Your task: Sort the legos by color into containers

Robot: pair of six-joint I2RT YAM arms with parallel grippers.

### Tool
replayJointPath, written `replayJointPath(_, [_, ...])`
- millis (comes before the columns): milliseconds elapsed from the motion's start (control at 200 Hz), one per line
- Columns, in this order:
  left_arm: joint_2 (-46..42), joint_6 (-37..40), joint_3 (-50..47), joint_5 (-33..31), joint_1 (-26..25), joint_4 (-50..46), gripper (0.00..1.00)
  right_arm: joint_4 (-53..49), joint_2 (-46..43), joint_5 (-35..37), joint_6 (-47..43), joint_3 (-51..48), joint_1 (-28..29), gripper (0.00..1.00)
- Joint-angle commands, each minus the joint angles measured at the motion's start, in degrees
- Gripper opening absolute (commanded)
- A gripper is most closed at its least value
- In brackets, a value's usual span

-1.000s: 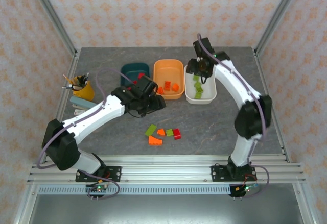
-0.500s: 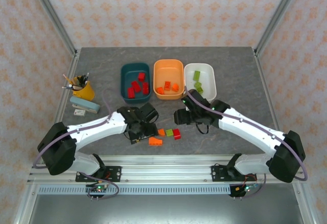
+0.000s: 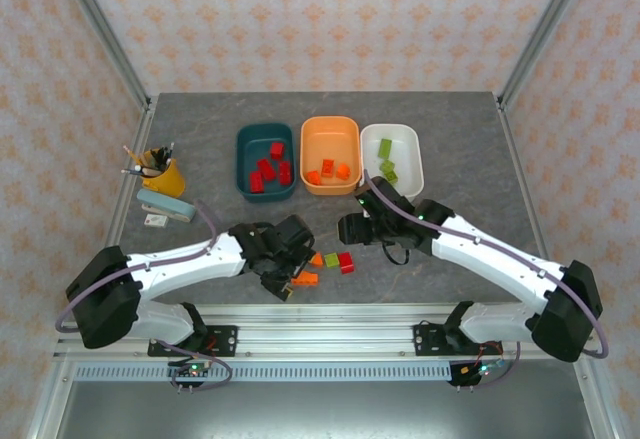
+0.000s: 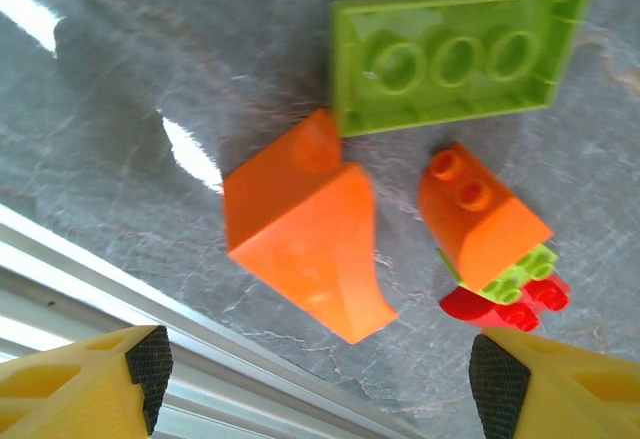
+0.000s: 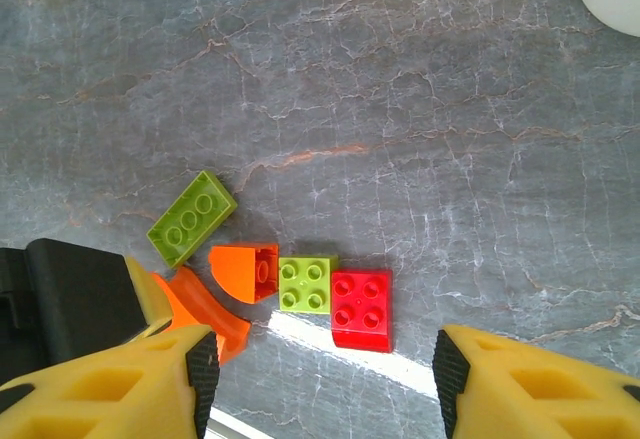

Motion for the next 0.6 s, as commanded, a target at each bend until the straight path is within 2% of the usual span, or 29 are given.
replayJointPath(0, [-1.2,-11.8,-2.2,-3.7,-1.1,0.8,0.81,-0.4,-1.6,1.5,0.0,-1.6,0.3,0.61])
replayJointPath(325, [5.3,-14.7,-1.6,-5.5,-1.7,6.3,0.71,-1.0,-3.4,1.8,0.1,-1.8,0.3,0.61])
replayJointPath(470, [7.8,-14.7,-1.6,-4.9,-1.9,6.6,0.56,-1.0,-3.5,1.9,0.3,-2.0,0.3,0.61])
replayJointPath(596, [8.7,-15.2,-2.2,-6.2,-1.9,8.7,0.49,-0.5,-3.6,1.9,0.6,-2.1,0.3,0.61])
